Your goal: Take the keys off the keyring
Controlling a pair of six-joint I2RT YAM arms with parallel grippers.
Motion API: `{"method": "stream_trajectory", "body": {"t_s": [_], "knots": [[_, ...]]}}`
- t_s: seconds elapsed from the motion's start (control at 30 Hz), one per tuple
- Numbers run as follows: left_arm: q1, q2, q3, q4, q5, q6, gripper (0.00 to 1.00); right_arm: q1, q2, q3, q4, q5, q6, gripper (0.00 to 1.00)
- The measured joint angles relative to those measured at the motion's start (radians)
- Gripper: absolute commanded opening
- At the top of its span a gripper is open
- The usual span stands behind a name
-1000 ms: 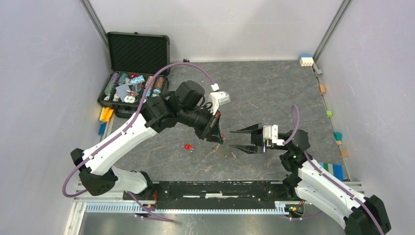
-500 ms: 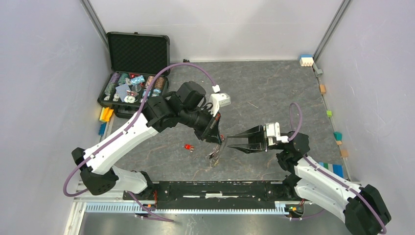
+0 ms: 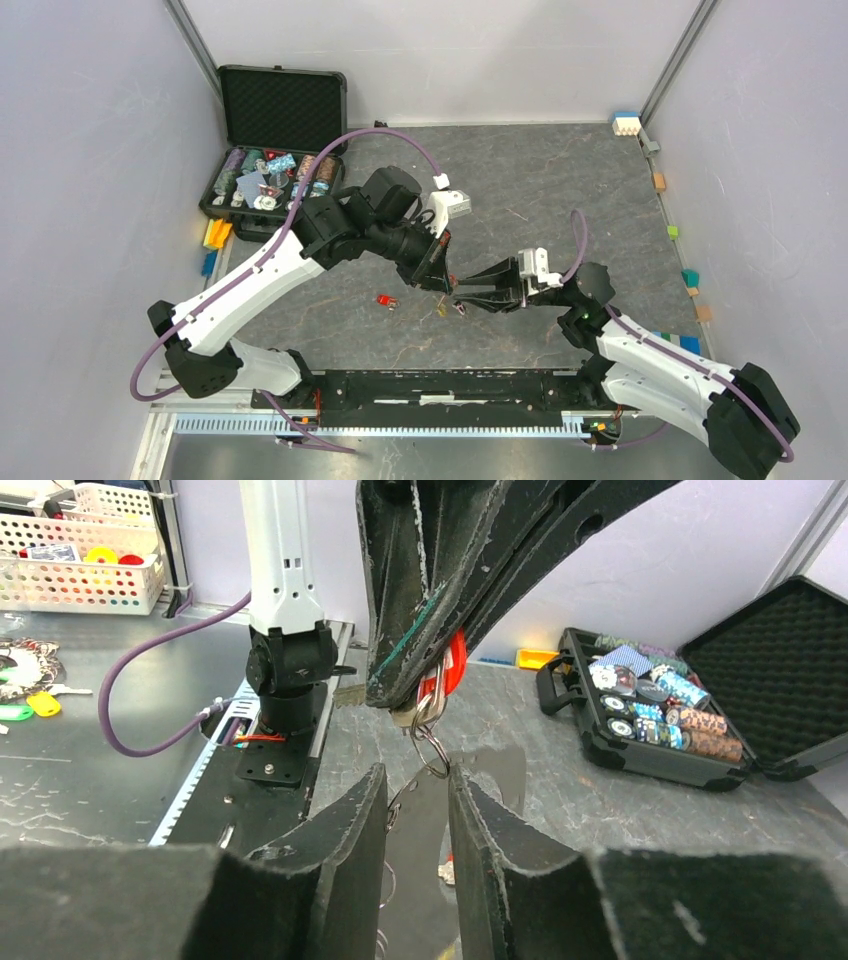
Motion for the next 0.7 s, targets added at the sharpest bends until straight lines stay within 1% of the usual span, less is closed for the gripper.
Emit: {"method": "stream_trajectory", "body": {"t_s": [0.17,0.3,0.37,0.53,0.7], "knots": [[0.000,0.002,0.000,0.000,-0.001,0.000,0.02,0.017,0.022,0.008,-0.019,0.010,-0.011,0.34],[0.000,0.002,0.000,0.000,-0.001,0.000,0.02,0.022,0.021,0.008,-0.031,0.012,-0.017,0.42],[0.000,0.002,0.000,0.000,-0.001,0.000,0.02,0.022,0.020,0.008,-0.033,0.012,-0.018,0.43],[0.000,0.002,0.000,0.000,0.000,0.000,0.02,0.023,0.003,0.008,-0.037,0.020,-0.019,0.43],[0.000,0.002,0.000,0.000,0.000,0.000,0.02,0.023,-0.004,0.009,-0.037,0.025,-0.017,0.40]]}}
